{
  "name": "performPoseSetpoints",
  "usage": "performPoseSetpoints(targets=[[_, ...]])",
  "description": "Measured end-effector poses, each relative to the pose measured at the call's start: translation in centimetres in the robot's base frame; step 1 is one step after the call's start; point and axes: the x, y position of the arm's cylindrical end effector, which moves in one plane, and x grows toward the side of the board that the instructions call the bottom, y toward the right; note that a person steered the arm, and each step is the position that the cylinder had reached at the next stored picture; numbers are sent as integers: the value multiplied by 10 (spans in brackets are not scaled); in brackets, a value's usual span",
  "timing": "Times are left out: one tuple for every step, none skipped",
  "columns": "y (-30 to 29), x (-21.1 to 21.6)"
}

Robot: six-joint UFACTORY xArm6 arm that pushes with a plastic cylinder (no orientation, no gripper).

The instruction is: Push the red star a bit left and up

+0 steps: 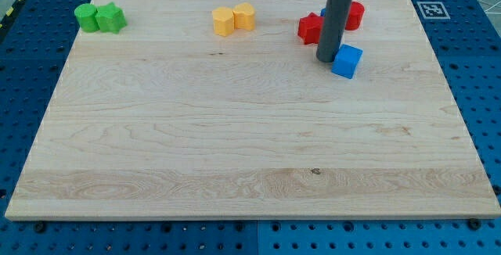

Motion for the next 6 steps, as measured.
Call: performPoseSetpoints(targets=[[21,0],[20,-31],[9,-42],[-7,-42],[-32,-42],[-56,-42]])
